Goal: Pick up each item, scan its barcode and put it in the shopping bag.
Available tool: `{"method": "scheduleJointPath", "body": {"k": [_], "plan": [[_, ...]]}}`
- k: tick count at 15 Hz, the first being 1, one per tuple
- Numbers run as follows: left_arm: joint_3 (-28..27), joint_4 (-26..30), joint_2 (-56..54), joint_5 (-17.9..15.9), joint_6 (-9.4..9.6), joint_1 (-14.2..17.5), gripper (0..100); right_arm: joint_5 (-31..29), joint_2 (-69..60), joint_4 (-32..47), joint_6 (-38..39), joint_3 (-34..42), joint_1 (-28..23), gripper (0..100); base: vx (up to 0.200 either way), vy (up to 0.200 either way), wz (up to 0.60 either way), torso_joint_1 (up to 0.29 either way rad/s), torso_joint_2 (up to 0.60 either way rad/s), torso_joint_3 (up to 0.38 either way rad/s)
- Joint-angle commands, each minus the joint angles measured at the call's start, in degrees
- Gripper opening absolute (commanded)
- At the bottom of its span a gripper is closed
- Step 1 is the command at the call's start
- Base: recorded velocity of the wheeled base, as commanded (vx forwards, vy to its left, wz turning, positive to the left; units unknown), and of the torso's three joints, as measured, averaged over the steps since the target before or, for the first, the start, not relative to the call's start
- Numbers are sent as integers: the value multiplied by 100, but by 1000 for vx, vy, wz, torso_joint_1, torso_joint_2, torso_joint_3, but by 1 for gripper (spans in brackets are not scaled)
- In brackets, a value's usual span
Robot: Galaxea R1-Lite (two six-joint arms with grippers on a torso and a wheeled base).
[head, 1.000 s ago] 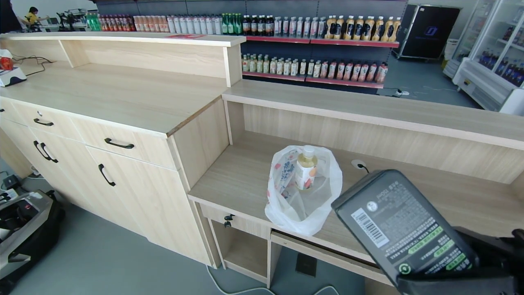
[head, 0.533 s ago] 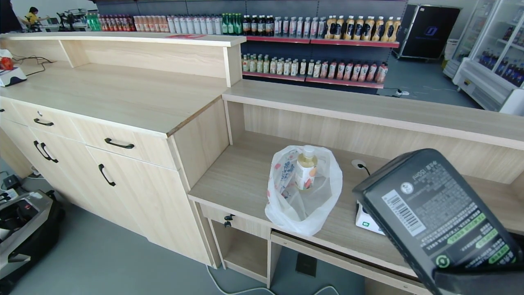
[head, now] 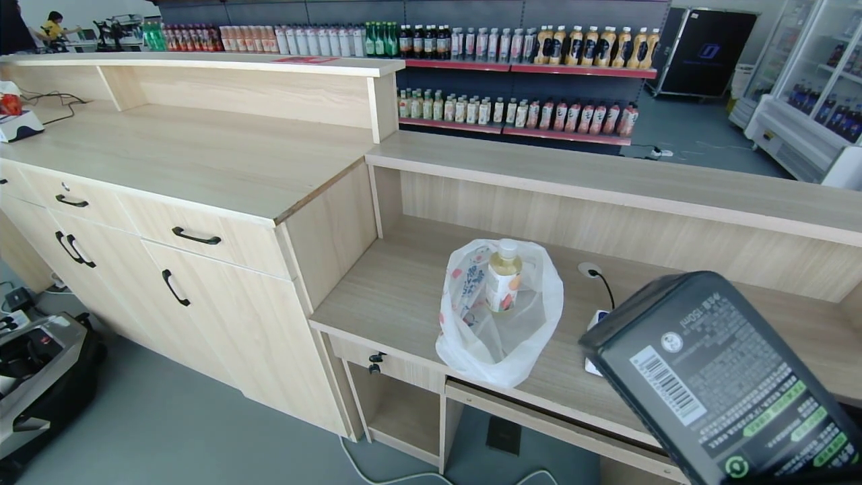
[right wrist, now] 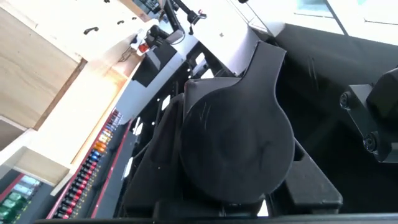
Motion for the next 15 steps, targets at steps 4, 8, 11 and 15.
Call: {"method": "scheduleJointPath", "body": {"k": [4,8,11,15], "plan": [[0,-1,-2,1,-2,4,100,-4,-69,144,-13,-6,17,0,0,0,0,0,0,0],[0,-1,-2,1,-2,4,100,5,-104,153,-48,-14,105,0,0,0,0,0,0,0],[0,-1,-2,1,-2,4,100,5,-148,153,-30,-32,105,0,0,0,0,0,0,0],[0,-1,-2,1,-2,4,100,-21,-183,153,189,-85,-53,0,0,0,0,0,0,0]]}}
